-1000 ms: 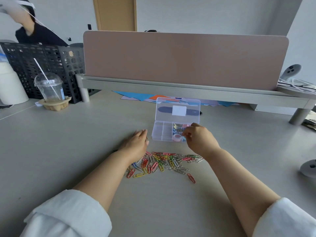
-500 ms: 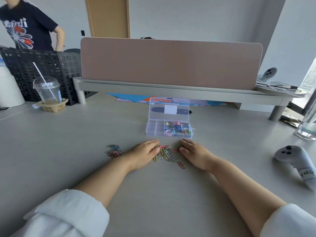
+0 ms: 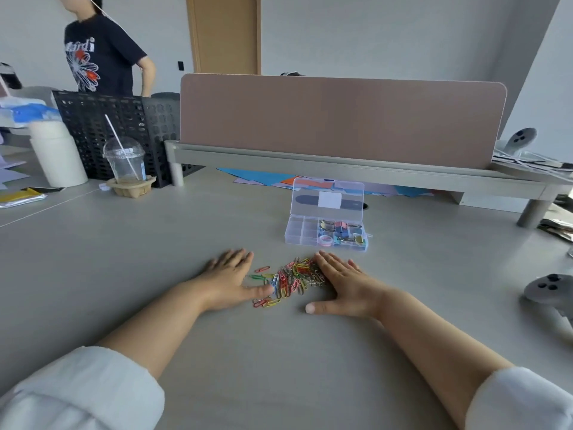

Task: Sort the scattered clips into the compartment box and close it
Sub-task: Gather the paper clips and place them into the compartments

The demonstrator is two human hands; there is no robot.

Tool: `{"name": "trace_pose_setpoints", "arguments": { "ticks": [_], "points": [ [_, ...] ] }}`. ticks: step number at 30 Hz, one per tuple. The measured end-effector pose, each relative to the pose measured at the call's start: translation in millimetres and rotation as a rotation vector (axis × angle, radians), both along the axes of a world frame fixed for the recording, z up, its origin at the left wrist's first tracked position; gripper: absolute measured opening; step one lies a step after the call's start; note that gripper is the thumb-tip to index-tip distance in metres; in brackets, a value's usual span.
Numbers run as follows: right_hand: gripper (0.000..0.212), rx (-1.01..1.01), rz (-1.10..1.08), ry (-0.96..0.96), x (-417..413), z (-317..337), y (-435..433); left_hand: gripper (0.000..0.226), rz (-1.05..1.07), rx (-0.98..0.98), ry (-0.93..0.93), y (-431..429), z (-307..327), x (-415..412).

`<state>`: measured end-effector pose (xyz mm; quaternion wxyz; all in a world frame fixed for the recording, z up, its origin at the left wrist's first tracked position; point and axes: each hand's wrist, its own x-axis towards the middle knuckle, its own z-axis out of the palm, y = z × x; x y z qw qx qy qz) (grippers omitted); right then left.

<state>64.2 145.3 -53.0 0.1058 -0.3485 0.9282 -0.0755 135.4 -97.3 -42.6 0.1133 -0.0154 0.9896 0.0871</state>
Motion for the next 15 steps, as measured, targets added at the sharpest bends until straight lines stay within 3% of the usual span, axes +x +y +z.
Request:
{"name": "trace_pose_setpoints", "arguments": {
  "ticks": [2,5,8,10,13,15],
  "points": [
    [0.109,-0.001,0.025,0.01,1.2,-0.2,-11.2,0.155,-0.109,-0.014,-0.015,6.1,-0.5,-2.1],
    [0.103,0.009,0.04,0.025,-2.3,0.6,-24.7,0.151,-0.184,-0.053,-0.01,12.0,-3.8,-8.5],
    [0.082,-0.027,0.047,0.049,-9.0,-1.9,-34.0,0.107,-0.161,-0.024,0.026,19.8,-5.3,-17.8],
    [0.061,-0.198,0.026,0.023,-12.2,-2.1,-36.0,0.079,-0.148,0.023,0.06,27.9,-4.8,-28.7],
    [0.041,-0.555,-0.12,-0.049,-17.3,3.8,-25.5,0.067,-0.132,0.158,0.108,40.2,-7.1,-45.5],
    [0.038,-0.574,-0.171,0.024,-24.1,6.2,-10.5,0.062,-0.087,0.375,0.181,48.0,-8.0,-54.2]
  ]
}}
